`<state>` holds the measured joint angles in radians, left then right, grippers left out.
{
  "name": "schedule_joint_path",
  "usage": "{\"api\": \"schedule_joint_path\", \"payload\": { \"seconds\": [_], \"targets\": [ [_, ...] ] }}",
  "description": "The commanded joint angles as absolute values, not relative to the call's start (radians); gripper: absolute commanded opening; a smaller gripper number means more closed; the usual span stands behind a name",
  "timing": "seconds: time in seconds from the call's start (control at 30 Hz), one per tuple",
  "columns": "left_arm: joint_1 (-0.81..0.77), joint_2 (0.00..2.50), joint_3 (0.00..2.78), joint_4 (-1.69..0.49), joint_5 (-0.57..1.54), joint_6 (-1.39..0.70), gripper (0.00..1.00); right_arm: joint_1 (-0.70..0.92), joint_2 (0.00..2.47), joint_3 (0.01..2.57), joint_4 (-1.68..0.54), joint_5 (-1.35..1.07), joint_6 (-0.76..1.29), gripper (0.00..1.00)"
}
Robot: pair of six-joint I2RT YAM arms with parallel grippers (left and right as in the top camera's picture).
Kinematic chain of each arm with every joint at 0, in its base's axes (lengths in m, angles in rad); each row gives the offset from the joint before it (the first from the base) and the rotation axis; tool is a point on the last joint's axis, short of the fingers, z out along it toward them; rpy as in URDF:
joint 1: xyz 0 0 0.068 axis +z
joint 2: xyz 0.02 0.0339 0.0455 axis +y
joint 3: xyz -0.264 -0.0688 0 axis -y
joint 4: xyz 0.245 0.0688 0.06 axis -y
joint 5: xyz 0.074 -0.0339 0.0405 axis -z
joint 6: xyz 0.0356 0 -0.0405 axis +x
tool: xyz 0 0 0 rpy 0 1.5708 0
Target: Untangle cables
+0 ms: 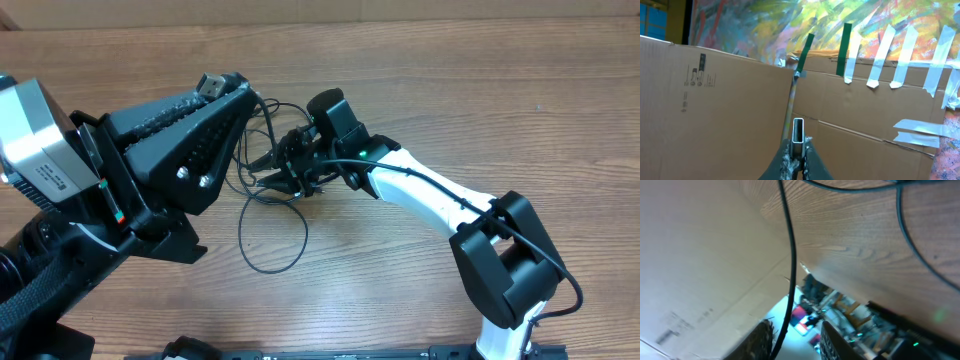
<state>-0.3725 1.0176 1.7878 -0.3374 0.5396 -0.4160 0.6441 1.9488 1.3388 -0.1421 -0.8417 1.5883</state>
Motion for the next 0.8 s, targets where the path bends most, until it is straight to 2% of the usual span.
{"api": "schedule_joint_path", "payload": {
  "seconds": [0.0, 0.27, 0.3, 0.43, 0.5, 0.63, 0.7, 0.77],
  "targets": [
    [-0.372, 1.021, 1.8, -0.337, 0.546, -0.426, 0.04, 0.651, 1.948, 1.349, -0.12, -0.851, 1.729, 0.3],
    [-0.372, 1.021, 1.8, -0.337, 0.543, -0.426, 0.04, 0.651, 1.948, 1.349, 0.0, -0.875, 1.732, 0.15],
    [-0.372, 1.021, 1.801, -0.337, 0.542, -0.426, 0.05, 0.651, 1.948, 1.349, -0.001, -0.875, 1.732, 0.05],
    [-0.372, 1.021, 1.801, -0.348, 0.513, -0.42, 0.04, 0.651, 1.948, 1.349, -0.008, -0.874, 1.678, 0.04],
    [-0.372, 1.021, 1.8, -0.377, 0.458, -0.388, 0.04, 0.649, 1.948, 1.349, -0.032, -0.873, 1.502, 0.04],
    [-0.372, 1.035, 1.8, -0.511, 0.196, -0.32, 0.04, 0.65, 1.948, 1.349, -0.173, -0.895, 1.126, 0.04],
    [-0.372, 1.052, 1.8, -0.567, 0.077, -0.32, 0.04, 0.649, 1.948, 1.349, -0.275, -0.886, 1.019, 0.04],
    [-0.372, 1.098, 1.8, -0.661, -0.068, -0.321, 0.04, 0.645, 1.948, 1.349, -0.488, -0.786, 0.882, 0.04]
  ]
}}
